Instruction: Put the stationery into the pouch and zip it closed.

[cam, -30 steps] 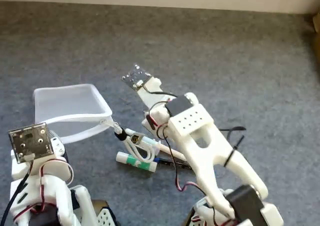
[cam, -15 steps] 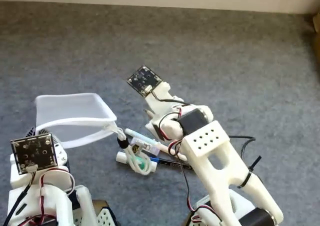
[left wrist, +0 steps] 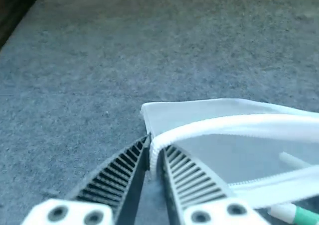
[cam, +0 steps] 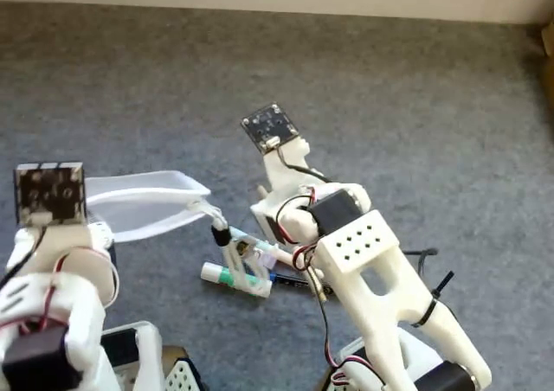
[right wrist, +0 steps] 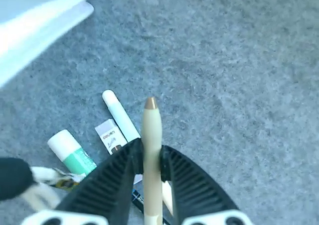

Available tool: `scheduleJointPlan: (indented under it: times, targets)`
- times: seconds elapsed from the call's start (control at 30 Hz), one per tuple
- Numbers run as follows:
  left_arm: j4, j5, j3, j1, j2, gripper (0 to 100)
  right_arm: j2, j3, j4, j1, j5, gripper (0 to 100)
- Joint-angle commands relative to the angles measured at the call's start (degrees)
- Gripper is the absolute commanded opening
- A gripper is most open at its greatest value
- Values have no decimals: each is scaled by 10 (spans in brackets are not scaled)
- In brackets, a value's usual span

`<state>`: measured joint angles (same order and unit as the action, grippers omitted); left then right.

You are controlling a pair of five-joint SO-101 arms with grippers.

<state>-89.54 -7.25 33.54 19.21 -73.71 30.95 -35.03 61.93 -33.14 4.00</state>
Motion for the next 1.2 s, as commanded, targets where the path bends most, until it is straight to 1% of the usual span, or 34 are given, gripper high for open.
scheduleJointPlan:
  times: [0.0, 0.1, 0.2, 0.37, 0.5, 0.83, 1.03, 1.17]
  targets:
    - [-18, 0, -50, -36, 68, 8, 27, 7, 3, 10, -37, 5]
    - [-20, 24, -68, -36, 104, 10, 27, 8, 3, 10, -71, 5]
    - [-20, 33, -80, -36, 132, 10, 27, 11, 3, 10, -90, 5]
    - [-20, 51, -91, -36, 163, 10, 28, 11, 3, 10, -89, 5]
    - [-20, 53, -102, -36, 190, 10, 34, 11, 3, 10, -89, 5]
    - [-20, 60, -149, -36, 262, 9, 199, 6, 0, 6, -89, 5]
    - [-21, 85, -168, -39, 277, 10, 266, 6, 0, 6, -89, 5]
    - [-21, 85, -167, -38, 277, 10, 305, 10, -1, 5, -88, 5]
